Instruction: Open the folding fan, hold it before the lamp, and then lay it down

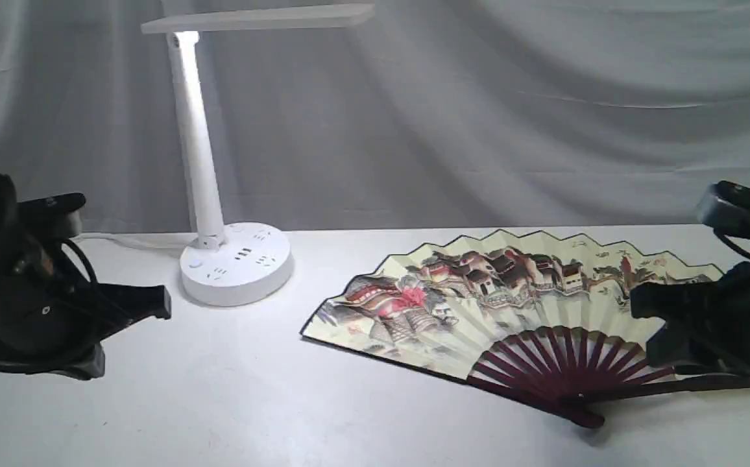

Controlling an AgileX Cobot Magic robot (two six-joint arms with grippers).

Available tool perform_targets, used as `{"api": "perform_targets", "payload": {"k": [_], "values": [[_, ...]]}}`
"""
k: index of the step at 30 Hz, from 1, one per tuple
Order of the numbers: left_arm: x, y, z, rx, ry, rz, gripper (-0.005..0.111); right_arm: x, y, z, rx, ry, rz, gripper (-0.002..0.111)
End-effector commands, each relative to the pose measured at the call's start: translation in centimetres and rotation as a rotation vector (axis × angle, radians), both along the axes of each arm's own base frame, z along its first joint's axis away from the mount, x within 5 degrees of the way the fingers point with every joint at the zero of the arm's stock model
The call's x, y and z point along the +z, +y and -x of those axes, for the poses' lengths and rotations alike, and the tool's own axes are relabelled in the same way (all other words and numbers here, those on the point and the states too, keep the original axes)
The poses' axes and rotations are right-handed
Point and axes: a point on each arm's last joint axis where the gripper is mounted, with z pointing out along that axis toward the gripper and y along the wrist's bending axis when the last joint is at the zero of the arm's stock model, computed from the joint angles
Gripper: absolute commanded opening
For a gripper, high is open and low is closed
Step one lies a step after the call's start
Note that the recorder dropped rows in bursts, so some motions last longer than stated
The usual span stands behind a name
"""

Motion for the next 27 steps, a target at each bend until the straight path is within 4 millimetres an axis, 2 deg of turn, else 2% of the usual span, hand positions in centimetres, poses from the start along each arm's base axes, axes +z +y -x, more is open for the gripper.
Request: {"api": "perform_targets", "payload": {"k": [1, 4, 7, 12, 18, 22, 27], "values": [[1.3, 0.2, 0.8, -0.142, 0.021, 0.012, 0.0, 0.6, 0.3, 0.6, 0.015, 0.027, 0.075, 0.022], [1.4, 1.1, 1.0, -0.214, 0.06, 0.066, 0.0, 1.3, 0.6, 1.1, 0.032, 0.033, 0.128, 0.022], [1.3, 3.2, 1.3, -0.244, 0.114, 0.084, 0.0, 1.9, 0.8, 1.5, 0.015, 0.033, 0.139, 0.022], [1.2, 6.5, 1.5, -0.141, 0.162, 0.068, 0.0, 2.0, 0.9, 1.9, 0.051, 0.06, 0.144, 0.022], [1.1, 7.5, 2.0, -0.168, 0.214, -0.016, 0.0, 1.8, 0.5, 2.4, 0.051, 0.114, 0.177, 0.021], [1.4, 7.5, 2.3, -0.168, 0.2, -0.018, 0.0, 1.7, -0.1, 2.5, 0.038, 0.133, 0.247, 0.0], [1.9, 7.4, 3.0, -0.167, 0.158, -0.019, 0.0, 1.7, -0.2, 2.5, 0.015, 0.138, 0.248, 0.0]]}}
